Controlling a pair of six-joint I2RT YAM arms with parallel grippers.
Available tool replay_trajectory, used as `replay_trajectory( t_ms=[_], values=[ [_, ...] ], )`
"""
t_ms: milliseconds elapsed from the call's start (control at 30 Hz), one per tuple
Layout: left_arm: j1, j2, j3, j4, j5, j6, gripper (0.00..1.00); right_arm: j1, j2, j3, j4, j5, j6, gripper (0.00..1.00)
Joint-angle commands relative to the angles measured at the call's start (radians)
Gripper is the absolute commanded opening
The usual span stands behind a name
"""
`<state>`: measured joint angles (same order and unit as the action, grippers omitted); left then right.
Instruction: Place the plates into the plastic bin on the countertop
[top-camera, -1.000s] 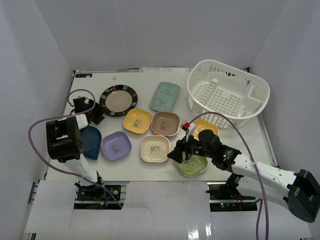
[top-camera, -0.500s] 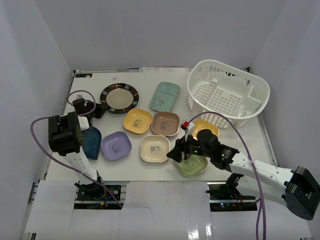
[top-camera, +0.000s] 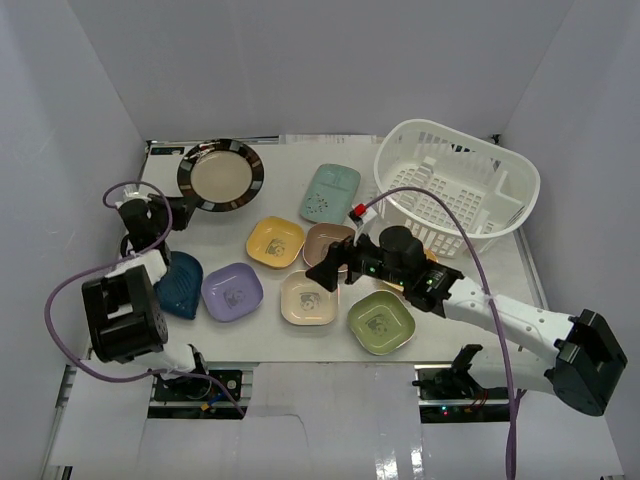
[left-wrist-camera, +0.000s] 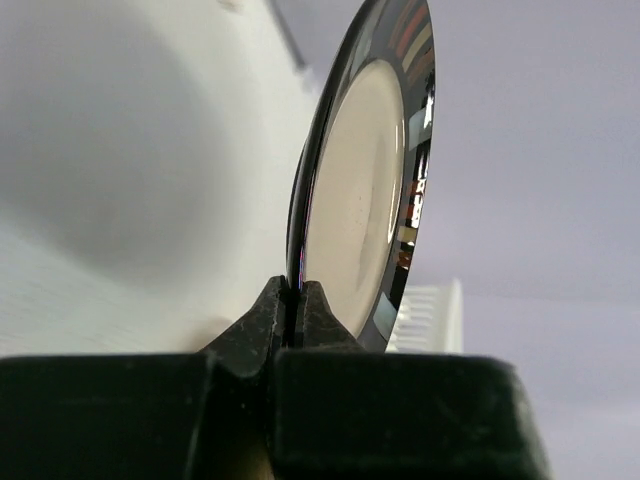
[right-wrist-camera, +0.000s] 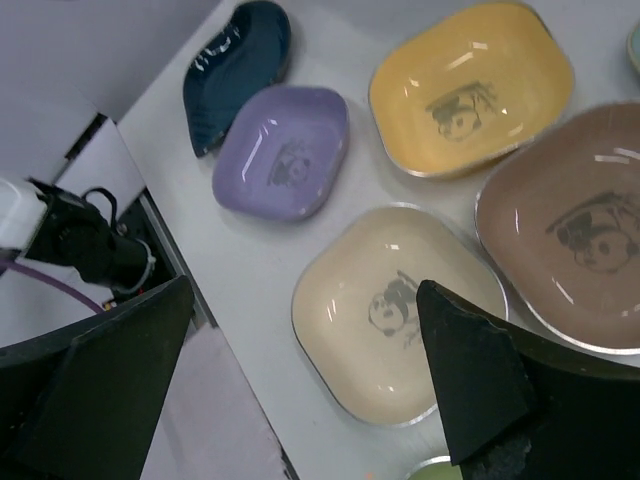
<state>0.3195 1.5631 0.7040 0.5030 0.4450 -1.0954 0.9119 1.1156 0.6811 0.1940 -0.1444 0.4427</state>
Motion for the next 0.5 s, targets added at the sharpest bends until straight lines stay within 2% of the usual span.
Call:
replay_trajectory(
  t_ms=[0, 233, 333, 467],
  values=[
    [-0.023, -0.193, -0.015, 0.181, 0.178, -0.078, 0.00, -0.014, 0.044, 0.113, 0.071, 0.023, 0.013, 0.97],
    [-0.106, -0.405, -0.205, 0.128, 0.328, -0.040, 0.00, -0.166, 0.168, 0.248, 0.097, -0.072, 0.103, 0.90],
    [-0.143, -0.474, -0.228, 0.123, 0.409, -0.040, 0.00, -0.257, 0.213, 0.255, 0.140, -0.160, 0.168, 0.90],
    [-0.189, -0.540, -0.242, 0.109, 0.475, -0.035, 0.00, -0.317, 0.236, 0.246, 0.140, -0.165, 0.186, 0.90]
  ],
)
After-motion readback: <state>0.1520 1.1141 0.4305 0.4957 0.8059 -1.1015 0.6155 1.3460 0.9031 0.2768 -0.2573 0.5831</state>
